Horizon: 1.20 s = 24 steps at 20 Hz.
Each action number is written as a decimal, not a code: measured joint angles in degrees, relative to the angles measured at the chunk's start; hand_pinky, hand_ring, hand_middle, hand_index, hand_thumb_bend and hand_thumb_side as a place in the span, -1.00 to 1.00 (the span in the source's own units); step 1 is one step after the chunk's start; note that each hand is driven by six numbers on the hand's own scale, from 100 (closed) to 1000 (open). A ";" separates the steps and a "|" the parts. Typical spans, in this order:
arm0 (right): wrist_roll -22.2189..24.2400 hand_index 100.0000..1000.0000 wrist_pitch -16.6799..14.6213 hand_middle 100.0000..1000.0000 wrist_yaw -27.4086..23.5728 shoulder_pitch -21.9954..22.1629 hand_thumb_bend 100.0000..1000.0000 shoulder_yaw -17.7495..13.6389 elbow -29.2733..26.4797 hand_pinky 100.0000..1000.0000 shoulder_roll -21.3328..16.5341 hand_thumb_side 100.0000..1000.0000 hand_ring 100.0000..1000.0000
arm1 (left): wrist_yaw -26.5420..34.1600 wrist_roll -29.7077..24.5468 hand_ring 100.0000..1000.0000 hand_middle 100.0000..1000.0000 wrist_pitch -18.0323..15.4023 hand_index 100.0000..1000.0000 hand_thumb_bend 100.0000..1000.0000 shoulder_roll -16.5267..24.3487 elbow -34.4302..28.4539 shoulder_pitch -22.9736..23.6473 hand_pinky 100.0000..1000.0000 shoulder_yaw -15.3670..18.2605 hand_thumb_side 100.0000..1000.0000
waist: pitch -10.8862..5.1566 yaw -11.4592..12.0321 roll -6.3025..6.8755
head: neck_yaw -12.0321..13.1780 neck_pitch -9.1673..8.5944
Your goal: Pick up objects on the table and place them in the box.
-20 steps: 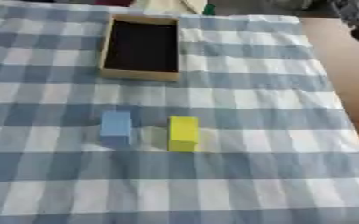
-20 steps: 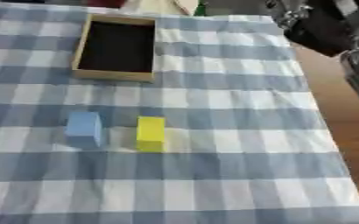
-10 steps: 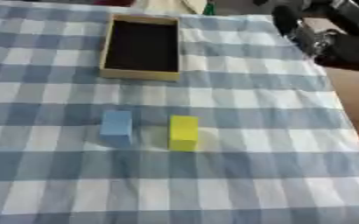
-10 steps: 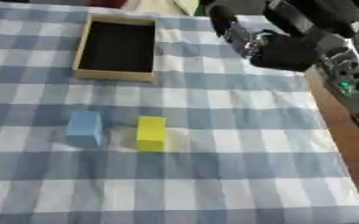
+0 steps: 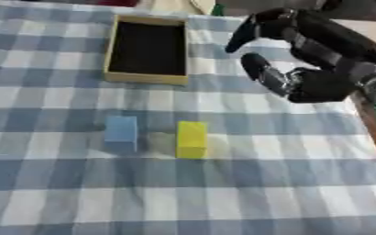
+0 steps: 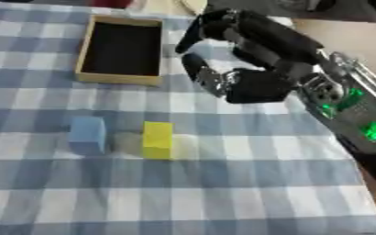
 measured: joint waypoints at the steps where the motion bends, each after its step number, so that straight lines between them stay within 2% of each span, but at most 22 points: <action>1: 0.54 0.57 -0.01 0.42 0.40 -0.03 -0.87 0.37 0.00 0.64 0.23 1.00 0.63 | 0.00 -0.02 0.31 0.19 0.01 0.57 -0.75 0.00 0.00 0.00 0.47 0.00 0.86 | 0.00 0.02 -0.02 | 0.00 0.00; 4: 2.19 0.63 0.30 0.45 1.44 -0.16 -0.72 1.10 0.00 0.65 0.75 0.92 0.65 | 0.00 -0.07 0.31 0.19 0.06 0.57 -0.75 0.00 0.00 0.00 0.47 0.00 0.86 | 0.00 0.04 -0.03 | 0.00 0.00; 7: 4.28 0.63 2.04 0.47 1.32 -0.15 -0.60 1.69 0.00 0.66 1.46 0.80 0.65 | 0.02 -0.13 0.31 0.19 0.10 0.57 -0.75 0.00 0.00 0.00 0.48 0.00 0.86 | 0.00 0.06 -0.03 | -0.01 0.00; 8: 5.00 0.61 2.81 0.47 1.09 -0.16 -0.48 1.71 0.00 0.67 1.74 0.65 0.66 | 0.03 -0.16 0.31 0.19 0.12 0.57 -0.75 0.00 0.00 0.00 0.48 0.00 0.86 | -0.01 0.06 -0.03 | -0.02 0.00; 9: 5.69 0.60 3.64 0.47 0.78 -0.17 -0.45 1.73 0.00 0.67 1.93 0.60 0.67 | 0.06 -0.21 0.31 0.19 0.16 0.57 -0.75 0.00 0.00 0.00 0.48 0.00 0.86 | -0.01 0.07 -0.03 | -0.05 0.00; 14: 8.39 0.52 7.25 0.46 0.27 -0.54 -0.10 1.73 0.00 0.72 3.07 0.06 0.72 | 0.17 -0.40 0.30 0.19 0.09 0.57 -0.75 0.00 0.00 0.00 0.48 -0.01 0.86 | -0.04 0.08 0.00 | -0.19 0.00; 16: 8.97 0.52 8.41 0.48 0.34 -0.78 -0.07 1.72 0.00 0.74 3.52 -0.04 0.73 | 0.18 -0.54 0.30 0.19 0.08 0.57 -0.75 0.00 0.00 0.00 0.48 -0.01 0.86 | -0.07 0.08 0.03 | -0.22 0.01; 17: 9.29 0.52 8.86 0.49 0.42 -0.88 -0.10 1.71 0.00 0.74 3.78 -0.13 0.74 | 0.18 -0.60 0.30 0.19 0.10 0.57 -0.75 0.00 0.00 0.00 0.48 -0.01 0.86 | -0.10 0.08 0.03 | -0.23 0.01; 18: 9.64 0.52 9.23 0.50 0.55 -0.95 -0.13 1.70 0.00 0.75 3.97 -0.31 0.75 | 0.19 -0.63 0.30 0.19 0.12 0.57 -0.75 0.00 0.00 0.00 0.48 -0.01 0.86 | -0.11 0.08 0.03 | -0.23 0.01; 20: 10.42 0.51 9.81 0.50 0.88 -0.95 -0.13 1.69 0.00 0.77 4.45 -0.46 0.76 | 0.22 -0.72 0.30 0.19 0.18 0.56 -0.75 0.00 0.00 0.00 0.48 -0.01 0.86 | -0.12 0.09 0.03 | -0.23 0.01; 22: 11.41 0.52 10.24 0.51 1.07 -0.95 -0.12 1.69 0.00 0.78 5.01 -0.50 0.77 | 0.25 -0.77 0.30 0.18 0.20 0.56 -0.75 0.00 0.00 0.00 0.48 -0.01 0.86 | -0.13 0.12 0.03 | -0.24 0.01; 24: 12.60 0.52 10.54 0.52 1.35 -0.95 -0.12 1.70 0.00 0.78 5.51 -0.64 0.77 | 0.26 -0.81 0.30 0.18 0.20 0.56 -0.75 0.00 0.00 0.00 0.48 -0.01 0.86 | -0.13 0.17 0.03 | -0.25 0.02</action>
